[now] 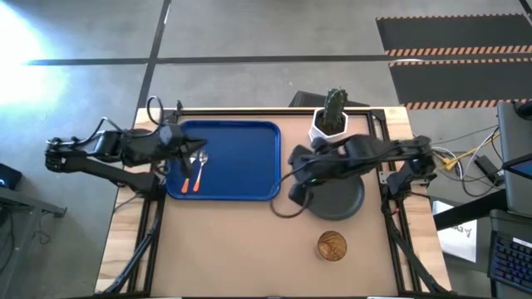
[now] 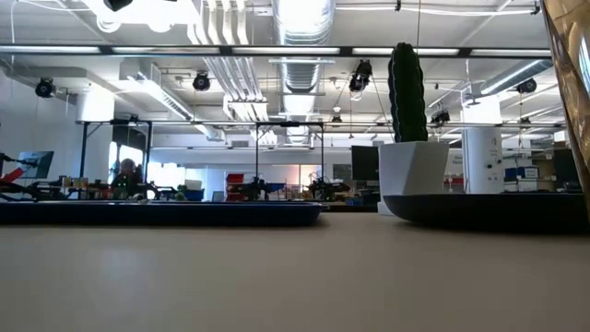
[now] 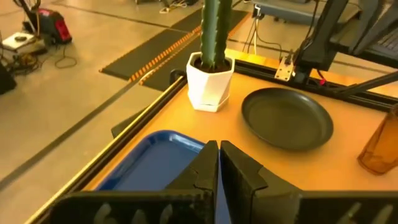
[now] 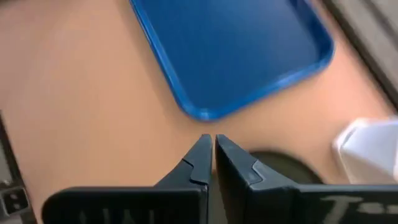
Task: Pick and place plate/cup/fork/spoon on tray
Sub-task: Put the black plate on the blue tray on the right of the orange spoon
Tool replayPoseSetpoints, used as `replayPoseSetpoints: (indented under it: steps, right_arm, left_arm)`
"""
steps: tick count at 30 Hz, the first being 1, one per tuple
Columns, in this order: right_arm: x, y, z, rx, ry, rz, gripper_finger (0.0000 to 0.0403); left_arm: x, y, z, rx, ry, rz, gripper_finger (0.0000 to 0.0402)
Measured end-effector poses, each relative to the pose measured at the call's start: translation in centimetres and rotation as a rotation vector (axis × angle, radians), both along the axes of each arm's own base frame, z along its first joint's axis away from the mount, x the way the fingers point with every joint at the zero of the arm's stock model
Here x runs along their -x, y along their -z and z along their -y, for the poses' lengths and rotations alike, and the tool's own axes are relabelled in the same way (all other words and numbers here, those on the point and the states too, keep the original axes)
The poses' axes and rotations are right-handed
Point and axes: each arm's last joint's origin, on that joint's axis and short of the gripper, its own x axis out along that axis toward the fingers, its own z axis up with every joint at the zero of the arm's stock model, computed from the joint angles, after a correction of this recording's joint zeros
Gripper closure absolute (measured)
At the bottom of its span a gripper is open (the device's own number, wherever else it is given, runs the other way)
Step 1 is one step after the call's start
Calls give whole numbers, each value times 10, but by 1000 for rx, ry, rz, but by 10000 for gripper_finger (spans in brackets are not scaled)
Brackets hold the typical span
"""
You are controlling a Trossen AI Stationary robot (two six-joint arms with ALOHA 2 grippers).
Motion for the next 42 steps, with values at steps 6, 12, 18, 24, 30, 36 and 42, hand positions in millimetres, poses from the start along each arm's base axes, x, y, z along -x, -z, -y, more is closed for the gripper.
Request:
replayPoseSetpoints:
  steps: [6,12,18,24,30,36,42]
  right_arm:
    - [-24,39,-6,-32,78,-181,353]
    - [-53,82,-14,-44,118,-312,298]
    - [-71,124,-21,-106,146,-461,252]
    - [-74,152,-22,-136,185,-559,218]
    - [-59,169,-14,-134,289,-641,211]
    - [-39,183,-4,-152,412,-644,211]
    - [-37,209,-5,-262,448,-467,211]
  left_arm:
    - [7,-3,0,-37,25,7,402]
    - [13,-4,2,-49,60,17,402]
    - [18,-6,5,-48,120,32,402]
    - [23,-7,5,-51,135,44,402]
    - [24,-8,5,-50,137,49,402]
    - [23,-7,5,-50,140,46,402]
    - [23,-7,5,-50,141,46,402]
